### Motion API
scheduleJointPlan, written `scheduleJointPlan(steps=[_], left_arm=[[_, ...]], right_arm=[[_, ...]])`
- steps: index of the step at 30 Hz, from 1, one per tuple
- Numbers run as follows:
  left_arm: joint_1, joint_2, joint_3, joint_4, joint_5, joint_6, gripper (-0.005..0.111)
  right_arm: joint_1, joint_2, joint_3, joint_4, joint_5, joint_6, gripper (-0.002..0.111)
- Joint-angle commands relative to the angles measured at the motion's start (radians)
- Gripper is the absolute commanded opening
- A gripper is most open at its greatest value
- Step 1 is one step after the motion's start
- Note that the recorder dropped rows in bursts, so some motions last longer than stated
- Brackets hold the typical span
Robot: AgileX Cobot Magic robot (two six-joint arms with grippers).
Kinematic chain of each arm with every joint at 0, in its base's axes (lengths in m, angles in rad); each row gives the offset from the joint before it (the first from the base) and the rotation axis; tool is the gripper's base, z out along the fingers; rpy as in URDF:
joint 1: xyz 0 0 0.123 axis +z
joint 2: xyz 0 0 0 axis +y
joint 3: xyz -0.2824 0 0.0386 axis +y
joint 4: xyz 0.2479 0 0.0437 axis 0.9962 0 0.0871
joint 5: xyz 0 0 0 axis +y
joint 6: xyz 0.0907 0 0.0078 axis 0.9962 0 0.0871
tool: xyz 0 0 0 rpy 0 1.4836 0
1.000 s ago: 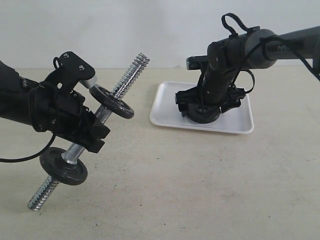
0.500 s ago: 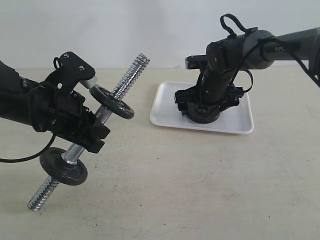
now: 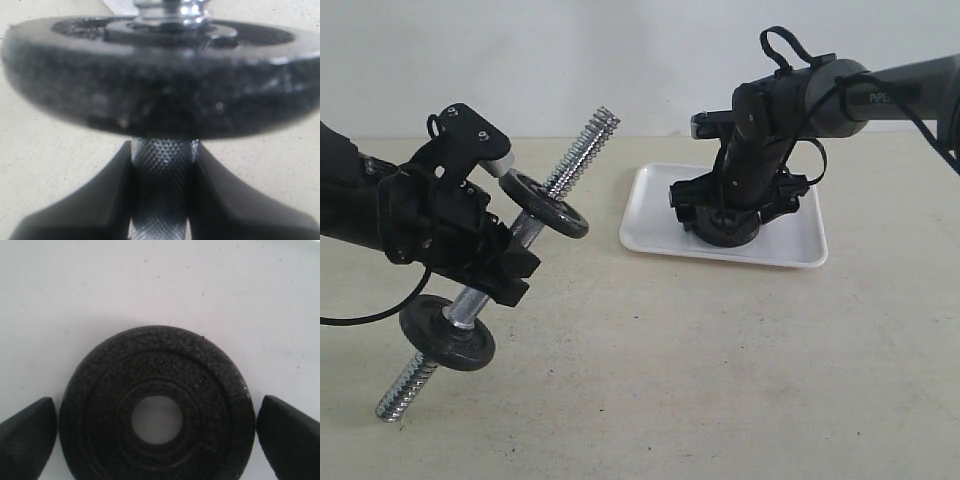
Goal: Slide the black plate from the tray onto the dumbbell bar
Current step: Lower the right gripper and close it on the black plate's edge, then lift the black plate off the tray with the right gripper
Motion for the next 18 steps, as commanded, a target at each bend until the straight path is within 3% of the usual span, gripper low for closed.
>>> scheduleJointPlan(steps=[1,3,5,6,8,9,18], left_arm=[[0.001,-0.06,-0.034,-0.049,-0.07,-0.001,0.004],[0.001,-0.06,-0.034,-0.049,-0.07,-0.001,0.004],[0.001,-0.06,-0.034,-0.049,-0.07,-0.001,0.004],[0.001,-0.06,-0.034,-0.049,-0.07,-0.001,0.004],[0.001,-0.06,-0.034,-0.049,-0.07,-0.001,0.004],[0.001,-0.06,-0.034,-0.049,-0.07,-0.001,0.004],[0.001,-0.06,-0.034,-0.049,-0.07,-0.001,0.004]], right_arm=[[-0.008,0.052,0.027,0.031,0.137,0.005,0.101],[-0.008,0.052,0.027,0.031,0.135,0.003,0.099],[-0.008,0.052,0.027,0.036,0.125,-0.009,0.077],[-0.008,0.052,0.027,0.045,0.12,-0.027,0.062],[-0.008,0.052,0.027,0.08,0.106,-0.056,0.008],[-0.008,0.052,0.027,0.088,0.106,-0.054,0.0],[-0.008,0.045,0.027,0.09,0.092,-0.081,0.0]])
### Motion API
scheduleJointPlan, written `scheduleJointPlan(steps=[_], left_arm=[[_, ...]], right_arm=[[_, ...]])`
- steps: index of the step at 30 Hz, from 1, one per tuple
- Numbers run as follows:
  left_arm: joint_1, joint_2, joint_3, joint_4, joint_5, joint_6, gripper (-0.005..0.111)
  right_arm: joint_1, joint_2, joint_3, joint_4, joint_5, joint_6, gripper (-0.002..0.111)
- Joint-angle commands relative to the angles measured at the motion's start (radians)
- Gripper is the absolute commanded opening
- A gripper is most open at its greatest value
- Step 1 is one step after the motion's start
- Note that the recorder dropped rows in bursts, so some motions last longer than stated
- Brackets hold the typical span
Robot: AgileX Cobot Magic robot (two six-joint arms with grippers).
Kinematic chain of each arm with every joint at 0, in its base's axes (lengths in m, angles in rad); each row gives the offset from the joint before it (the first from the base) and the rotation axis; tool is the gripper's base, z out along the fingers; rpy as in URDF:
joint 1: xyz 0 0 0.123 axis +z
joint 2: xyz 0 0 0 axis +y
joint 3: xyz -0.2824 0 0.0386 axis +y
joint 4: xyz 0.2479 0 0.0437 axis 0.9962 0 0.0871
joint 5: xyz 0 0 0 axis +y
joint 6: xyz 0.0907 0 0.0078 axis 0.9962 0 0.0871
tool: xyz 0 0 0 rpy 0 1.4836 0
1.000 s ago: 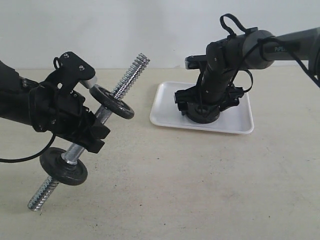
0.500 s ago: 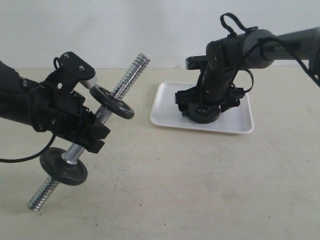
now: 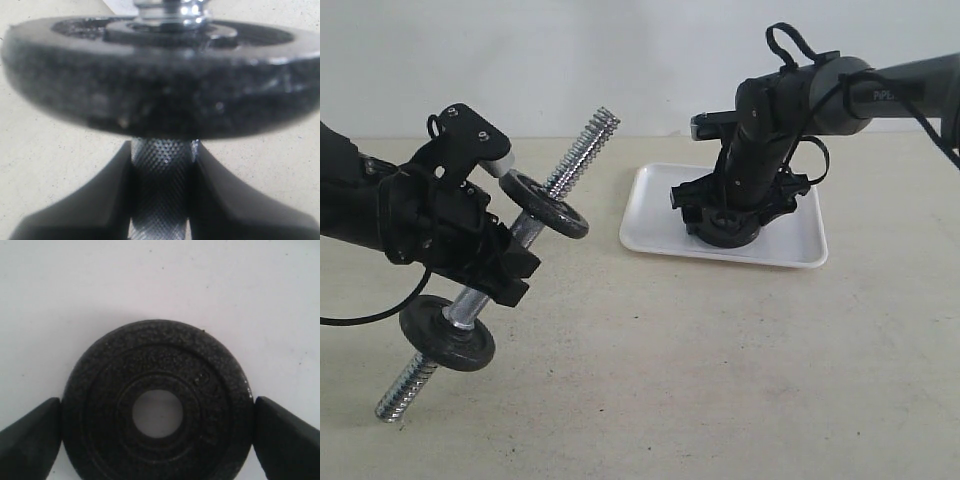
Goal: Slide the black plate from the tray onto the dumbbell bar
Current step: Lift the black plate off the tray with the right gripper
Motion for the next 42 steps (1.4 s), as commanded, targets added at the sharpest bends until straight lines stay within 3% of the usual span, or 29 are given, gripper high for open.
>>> scheduleJointPlan(steps=[1,14,24,27,34,42], left_arm=[[0.001,-0.06,-0.034,-0.05,-0.068,-0.001,0.004],[0.001,-0.06,-0.034,-0.036,-0.064,-0.004,0.004],[0.001,-0.06,-0.034,-0.034,-0.06,-0.004,0.004],[0.001,-0.06,-0.034,-0.034,-0.06,-0.004,0.004],[0.001,-0.06,-0.034,-0.033,-0.06,-0.004,0.004],[0.001,-0.06,-0.034,-0.032,-0.056,-0.004,0.004]], right_arm=[[-0.001,0.04,0.027,0.046,0.075,-0.01,0.0],[-0.001,-0.15,0.027,0.044,0.083,-0.06,0.0],[-0.008,-0.22,0.027,0.047,0.185,-0.111,0.0],[-0.027,-0.221,0.027,0.11,0.223,-0.154,0.0],[-0.131,-0.221,0.027,0.51,0.294,-0.401,0.0],[-0.208,-0.221,0.027,0.776,0.401,-0.566,0.0]])
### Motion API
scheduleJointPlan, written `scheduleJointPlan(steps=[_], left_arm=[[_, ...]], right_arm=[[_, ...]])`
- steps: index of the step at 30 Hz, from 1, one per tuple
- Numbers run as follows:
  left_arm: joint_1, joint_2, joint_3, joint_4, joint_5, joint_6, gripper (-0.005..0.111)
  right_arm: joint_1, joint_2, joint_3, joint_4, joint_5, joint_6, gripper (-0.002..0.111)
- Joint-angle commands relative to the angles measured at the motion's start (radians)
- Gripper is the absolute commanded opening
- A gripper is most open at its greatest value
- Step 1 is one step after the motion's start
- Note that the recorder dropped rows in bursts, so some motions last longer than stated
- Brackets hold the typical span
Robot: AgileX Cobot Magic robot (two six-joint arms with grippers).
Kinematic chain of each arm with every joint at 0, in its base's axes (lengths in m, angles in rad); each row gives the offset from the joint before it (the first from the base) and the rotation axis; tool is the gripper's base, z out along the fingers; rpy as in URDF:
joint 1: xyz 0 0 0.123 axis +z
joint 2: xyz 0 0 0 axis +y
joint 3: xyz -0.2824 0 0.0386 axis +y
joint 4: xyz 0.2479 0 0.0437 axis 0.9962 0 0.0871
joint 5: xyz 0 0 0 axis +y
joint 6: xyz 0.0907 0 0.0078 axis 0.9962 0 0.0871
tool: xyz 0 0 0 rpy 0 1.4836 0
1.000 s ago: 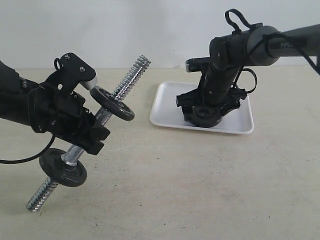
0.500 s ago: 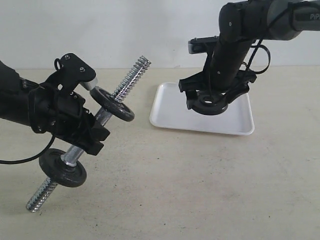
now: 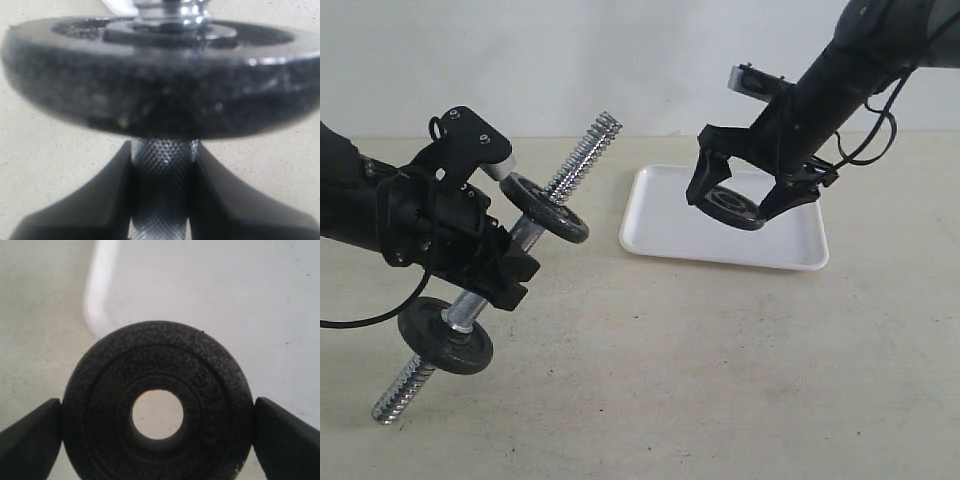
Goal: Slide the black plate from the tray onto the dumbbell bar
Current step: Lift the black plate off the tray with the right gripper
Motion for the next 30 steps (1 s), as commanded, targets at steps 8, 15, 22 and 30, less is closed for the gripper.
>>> scheduleJointPlan(steps=[8,15,22,30], left_arm=[[0.001,-0.06,-0.034,-0.021,-0.048,-0.004,0.004],[0.001,-0.06,-0.034,0.003,-0.038,0.014,0.004],[0.001,-0.049,-0.034,0.061,-0.056,0.052,0.004],[0.001,0.005,-0.034,0.086,-0.128,0.052,0.004]], right_arm=[[-0.082,-0.028,-0.005,0.466,0.175,-0.232,0.0],[-0.083,-0.028,-0.005,0.577,0.175,-0.216,0.0],[-0.077,-0.028,-0.005,0.577,0.175,-0.16,0.0],[-0.037,-0.028,-0.005,0.58,0.175,-0.145,0.0]])
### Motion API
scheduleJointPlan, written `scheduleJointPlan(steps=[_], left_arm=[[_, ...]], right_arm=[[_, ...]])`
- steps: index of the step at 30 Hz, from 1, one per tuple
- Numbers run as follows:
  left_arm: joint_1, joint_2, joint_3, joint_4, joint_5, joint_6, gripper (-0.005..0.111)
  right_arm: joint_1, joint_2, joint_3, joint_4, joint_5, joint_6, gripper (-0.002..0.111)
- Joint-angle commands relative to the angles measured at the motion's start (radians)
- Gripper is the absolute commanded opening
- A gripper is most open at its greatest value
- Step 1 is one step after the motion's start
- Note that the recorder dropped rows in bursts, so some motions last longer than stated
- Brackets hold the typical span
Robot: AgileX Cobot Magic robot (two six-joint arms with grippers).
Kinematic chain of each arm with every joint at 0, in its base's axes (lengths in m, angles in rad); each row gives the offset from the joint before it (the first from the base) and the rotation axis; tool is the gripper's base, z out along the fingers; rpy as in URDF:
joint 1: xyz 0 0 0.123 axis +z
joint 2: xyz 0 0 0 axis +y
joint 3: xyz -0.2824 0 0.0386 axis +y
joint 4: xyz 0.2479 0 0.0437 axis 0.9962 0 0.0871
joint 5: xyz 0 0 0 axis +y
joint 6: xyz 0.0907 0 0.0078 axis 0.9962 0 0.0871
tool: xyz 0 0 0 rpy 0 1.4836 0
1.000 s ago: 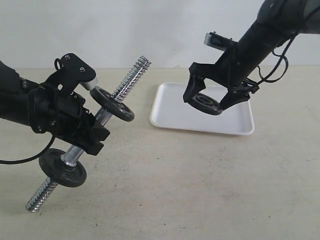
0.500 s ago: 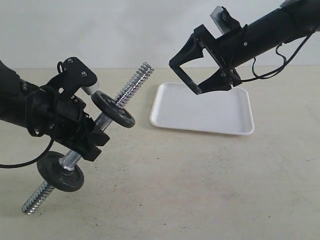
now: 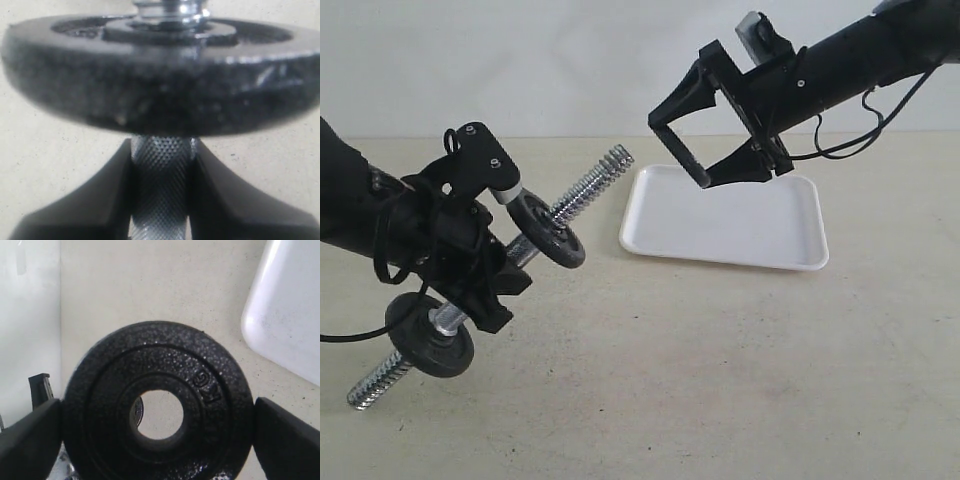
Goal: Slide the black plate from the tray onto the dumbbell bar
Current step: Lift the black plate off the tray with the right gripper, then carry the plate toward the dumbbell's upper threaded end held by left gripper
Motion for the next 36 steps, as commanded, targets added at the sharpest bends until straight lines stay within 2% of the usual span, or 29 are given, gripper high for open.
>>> scheduleJointPlan(steps=[1,14,36], left_arm=[[0.001,-0.004,-0.034,-0.036,-0.143,0.023,0.004],[0.001,0.04,-0.034,-0.073,-0.191,0.028,0.004],[0.001,0.04,-0.034,-0.073,-0.191,0.028,0.004]], right_arm=[[0.028,-0.028,-0.005,0.063,0.017,0.003,0.0],[0.049,-0.028,-0.005,0.056,0.017,0.018,0.0],[0.107,-0.028,-0.005,0.037,0.017,0.018,0.0]])
